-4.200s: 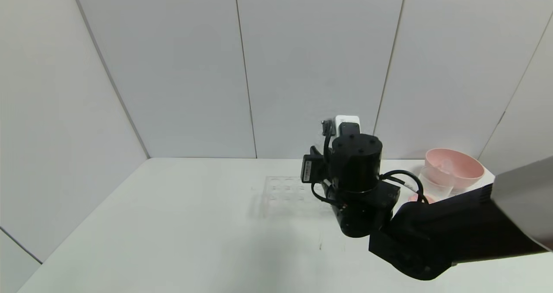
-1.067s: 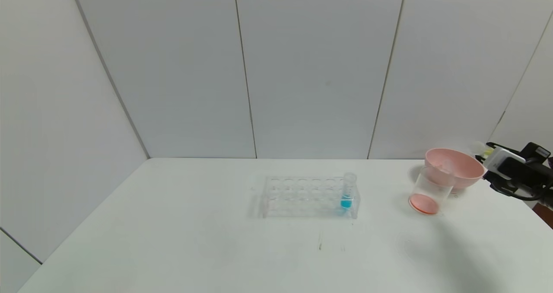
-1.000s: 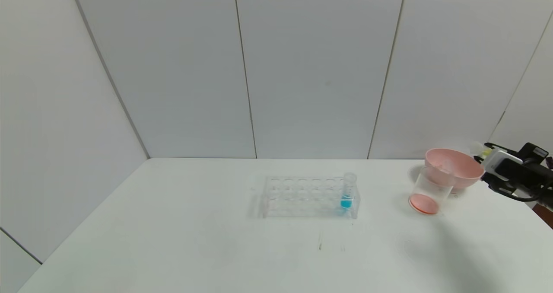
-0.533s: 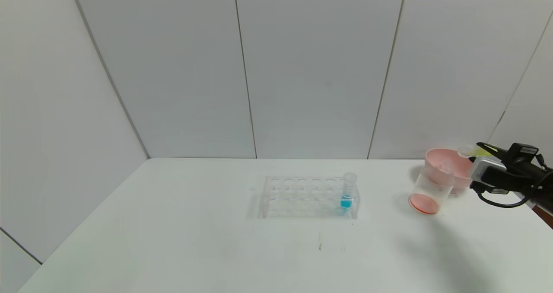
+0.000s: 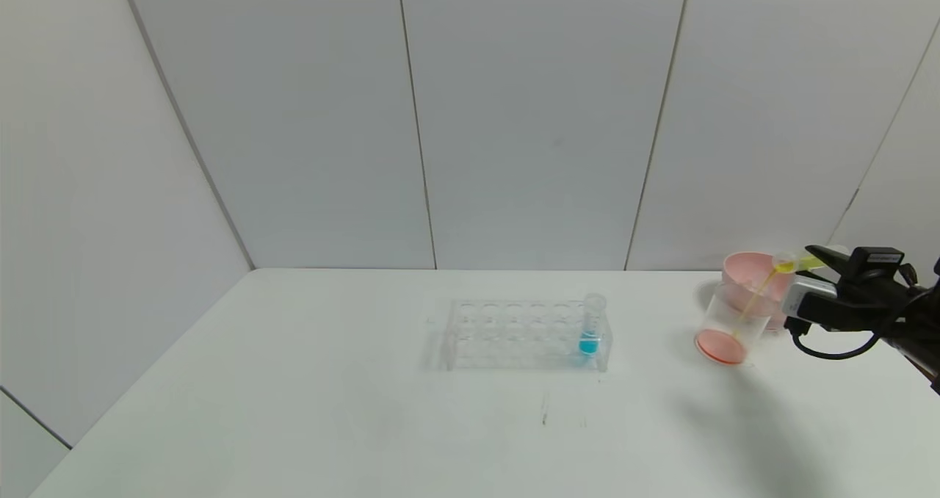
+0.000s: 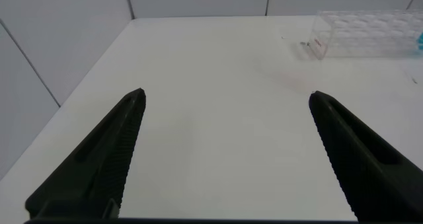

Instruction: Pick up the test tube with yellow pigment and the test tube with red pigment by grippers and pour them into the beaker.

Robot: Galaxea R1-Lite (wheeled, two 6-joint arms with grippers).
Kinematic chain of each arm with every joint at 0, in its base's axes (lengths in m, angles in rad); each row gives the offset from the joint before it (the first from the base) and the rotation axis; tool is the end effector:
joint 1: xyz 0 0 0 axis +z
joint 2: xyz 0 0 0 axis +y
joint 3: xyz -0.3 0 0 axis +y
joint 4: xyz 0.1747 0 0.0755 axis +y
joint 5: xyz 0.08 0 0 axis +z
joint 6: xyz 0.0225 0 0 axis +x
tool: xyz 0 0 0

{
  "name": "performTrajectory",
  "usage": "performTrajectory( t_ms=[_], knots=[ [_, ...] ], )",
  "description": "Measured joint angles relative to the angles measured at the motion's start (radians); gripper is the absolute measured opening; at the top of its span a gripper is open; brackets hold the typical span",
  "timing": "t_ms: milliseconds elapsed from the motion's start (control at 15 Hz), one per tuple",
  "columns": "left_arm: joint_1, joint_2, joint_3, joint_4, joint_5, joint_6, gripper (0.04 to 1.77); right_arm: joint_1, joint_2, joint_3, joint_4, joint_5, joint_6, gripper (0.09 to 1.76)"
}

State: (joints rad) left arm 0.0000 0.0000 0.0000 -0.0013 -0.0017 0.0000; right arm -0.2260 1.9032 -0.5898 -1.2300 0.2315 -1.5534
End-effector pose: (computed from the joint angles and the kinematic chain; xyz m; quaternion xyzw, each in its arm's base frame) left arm -0.0228 0.0000 0.0756 0.0000 -0.0006 -0.0008 1.0000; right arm 0.3100 -0.0660 0.1254 -0.6936 0.0270 0.0304 0.7192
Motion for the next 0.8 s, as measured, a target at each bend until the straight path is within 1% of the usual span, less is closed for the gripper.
performTrajectory(
  t_ms=[133,600,800],
  knots=[
    [0.0,0.0,0.0,0.0,0.0,0.0,1.76,0.005,0.003,-0.003,-0.001,-0.021,-0.027,0.5],
    [0.0,0.0,0.0,0.0,0.0,0.0,1.76,0.027,0.005,-0.005,-0.003,-0.03,-0.051,0.5],
    [0.0,0.0,0.0,0.0,0.0,0.0,1.76,0.03,0.004,-0.006,-0.004,-0.048,-0.076,0.5]
  ],
)
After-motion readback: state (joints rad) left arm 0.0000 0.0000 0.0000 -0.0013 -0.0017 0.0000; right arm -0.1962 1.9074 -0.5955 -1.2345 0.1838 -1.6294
